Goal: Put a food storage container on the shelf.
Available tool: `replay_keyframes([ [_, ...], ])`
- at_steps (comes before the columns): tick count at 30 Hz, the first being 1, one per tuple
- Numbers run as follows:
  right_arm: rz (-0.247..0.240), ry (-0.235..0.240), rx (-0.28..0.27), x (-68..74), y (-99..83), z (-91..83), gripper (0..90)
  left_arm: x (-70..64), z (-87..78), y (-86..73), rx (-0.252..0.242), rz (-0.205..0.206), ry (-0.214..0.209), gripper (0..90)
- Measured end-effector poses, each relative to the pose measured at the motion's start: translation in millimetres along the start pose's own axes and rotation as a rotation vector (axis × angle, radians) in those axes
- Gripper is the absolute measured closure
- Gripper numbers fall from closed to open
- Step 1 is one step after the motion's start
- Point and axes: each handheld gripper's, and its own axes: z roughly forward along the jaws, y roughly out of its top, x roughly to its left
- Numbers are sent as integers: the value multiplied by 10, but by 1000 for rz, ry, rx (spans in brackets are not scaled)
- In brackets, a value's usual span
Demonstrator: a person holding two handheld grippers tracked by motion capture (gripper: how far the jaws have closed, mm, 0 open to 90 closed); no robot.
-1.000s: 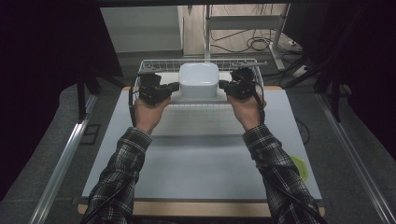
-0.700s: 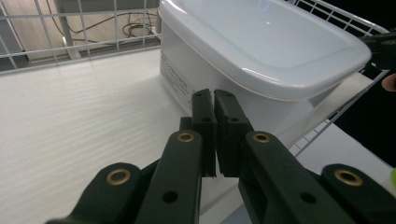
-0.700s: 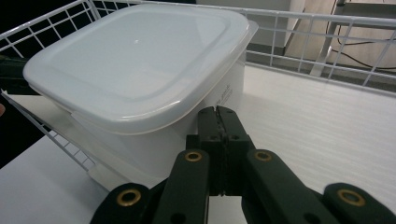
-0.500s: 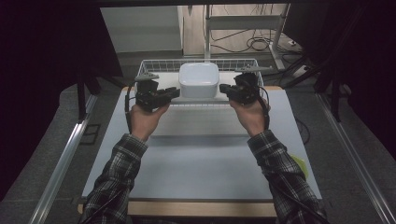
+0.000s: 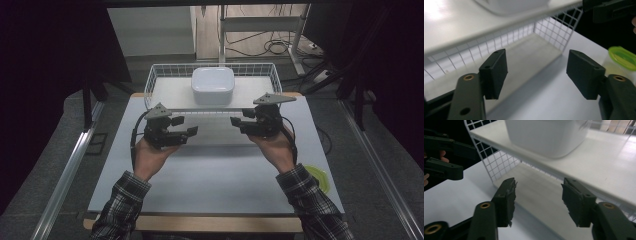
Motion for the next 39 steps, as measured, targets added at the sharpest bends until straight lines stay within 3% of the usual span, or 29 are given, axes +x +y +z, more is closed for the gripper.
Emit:
replay_keyframes([
  [3, 2, 12, 6, 17, -124, -20, 397, -6, -19, -104, 12, -10, -19, 277],
  [8, -3, 13, 20, 19, -307, -58, 339, -51, -85, -244, 16, -14, -6, 214],
  [12, -8, 16, 20, 26, -462, -105, 279, -112, -131, -351, 36, 9, 12, 172],
  [20, 25, 41, 25, 22, -810, -163, 160, -163, -125, -691, 69, 4, -2, 75],
  [25, 18, 55, 46, 35, -994, -168, 93, -113, -177, -871, 36, -9, -5, 35],
  [30, 24, 58, 67, 28, -1203, -180, 81, -108, -207, -1059, 28, 31, 66, 14],
  [35, 22, 48, 79, 52, -1400, -215, 69, -104, -197, -1265, 54, 4, 67, 2],
  [39, 26, 36, 64, 60, -1535, -252, 68, -135, -196, -1370, 82, 31, 94, 9],
])
